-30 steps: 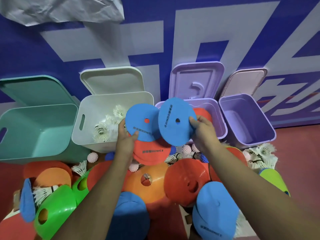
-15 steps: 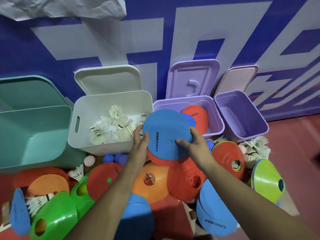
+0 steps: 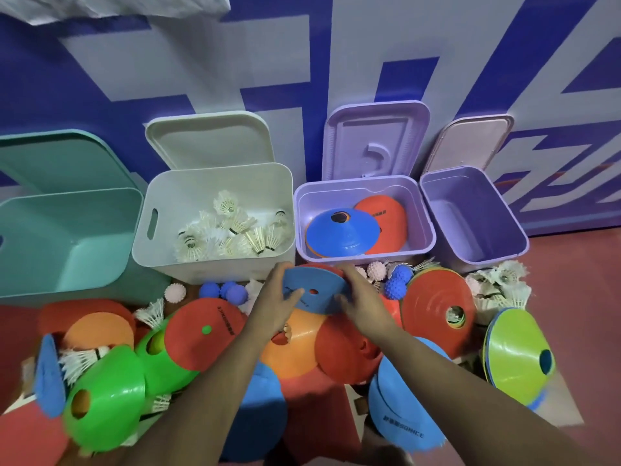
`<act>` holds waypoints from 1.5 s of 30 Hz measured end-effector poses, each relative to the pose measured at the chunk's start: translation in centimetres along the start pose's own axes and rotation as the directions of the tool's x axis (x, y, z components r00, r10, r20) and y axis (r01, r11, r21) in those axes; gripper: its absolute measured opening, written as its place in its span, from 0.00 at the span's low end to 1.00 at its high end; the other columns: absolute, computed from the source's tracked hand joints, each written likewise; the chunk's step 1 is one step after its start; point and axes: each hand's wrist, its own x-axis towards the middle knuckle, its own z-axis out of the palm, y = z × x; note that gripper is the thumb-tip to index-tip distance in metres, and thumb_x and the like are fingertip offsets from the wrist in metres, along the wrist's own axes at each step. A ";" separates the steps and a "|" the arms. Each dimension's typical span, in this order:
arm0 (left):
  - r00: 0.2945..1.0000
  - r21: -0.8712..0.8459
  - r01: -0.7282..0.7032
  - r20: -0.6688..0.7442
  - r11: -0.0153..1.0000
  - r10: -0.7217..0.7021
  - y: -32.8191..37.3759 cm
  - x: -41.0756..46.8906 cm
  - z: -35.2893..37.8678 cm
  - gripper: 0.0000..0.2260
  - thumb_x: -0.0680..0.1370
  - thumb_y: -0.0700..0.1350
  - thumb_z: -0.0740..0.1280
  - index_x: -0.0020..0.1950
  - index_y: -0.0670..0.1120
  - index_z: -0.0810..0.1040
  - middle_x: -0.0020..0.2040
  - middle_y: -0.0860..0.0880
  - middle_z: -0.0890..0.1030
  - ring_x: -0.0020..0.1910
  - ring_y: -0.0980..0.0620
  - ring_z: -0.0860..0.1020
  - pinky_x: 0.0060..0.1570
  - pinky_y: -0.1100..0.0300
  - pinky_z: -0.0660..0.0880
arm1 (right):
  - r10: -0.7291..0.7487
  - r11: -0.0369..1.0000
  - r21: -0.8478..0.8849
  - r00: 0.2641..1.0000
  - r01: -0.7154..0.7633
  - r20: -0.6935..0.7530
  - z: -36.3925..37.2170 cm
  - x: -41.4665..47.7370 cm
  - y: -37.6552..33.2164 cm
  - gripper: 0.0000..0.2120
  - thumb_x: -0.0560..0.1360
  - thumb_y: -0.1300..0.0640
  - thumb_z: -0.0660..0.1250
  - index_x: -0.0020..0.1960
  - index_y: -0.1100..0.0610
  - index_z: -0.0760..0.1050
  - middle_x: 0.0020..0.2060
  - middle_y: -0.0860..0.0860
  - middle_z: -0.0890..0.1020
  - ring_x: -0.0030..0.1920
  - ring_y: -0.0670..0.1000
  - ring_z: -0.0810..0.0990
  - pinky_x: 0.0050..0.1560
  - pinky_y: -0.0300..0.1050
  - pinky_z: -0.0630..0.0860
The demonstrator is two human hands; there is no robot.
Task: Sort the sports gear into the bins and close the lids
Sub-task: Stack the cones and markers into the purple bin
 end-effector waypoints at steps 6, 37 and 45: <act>0.965 -0.162 -0.071 -0.262 0.984 0.026 5.4 0.3 0.0 0.13 0.78 0.37 0.66 0.56 0.51 0.68 0.47 0.56 0.75 0.41 0.65 0.74 0.41 0.68 0.72 | 0.009 0.966 0.255 0.989 0.029 -0.145 -4.4 1.0 -2.4 0.14 0.75 0.63 0.69 0.58 0.53 0.74 0.50 0.44 0.80 0.52 0.45 0.79 0.54 0.42 0.75; 0.944 0.883 -0.328 0.318 0.335 0.086 5.4 19.3 14.5 0.39 0.69 0.59 0.70 0.77 0.53 0.59 0.76 0.41 0.58 0.75 0.39 0.57 0.70 0.33 0.54 | 0.412 0.908 0.066 0.853 -0.414 -0.320 -15.6 11.2 8.9 0.19 0.77 0.61 0.65 0.66 0.53 0.65 0.55 0.56 0.81 0.54 0.61 0.78 0.49 0.52 0.76; 0.937 0.786 -0.334 0.217 0.520 0.274 3.4 19.1 12.8 0.38 0.58 0.60 0.74 0.67 0.49 0.75 0.67 0.38 0.73 0.66 0.36 0.72 0.62 0.35 0.69 | 0.472 0.866 -0.141 0.877 -0.480 -0.091 -12.4 14.0 10.5 0.28 0.75 0.66 0.64 0.73 0.63 0.60 0.65 0.62 0.73 0.65 0.63 0.73 0.58 0.48 0.69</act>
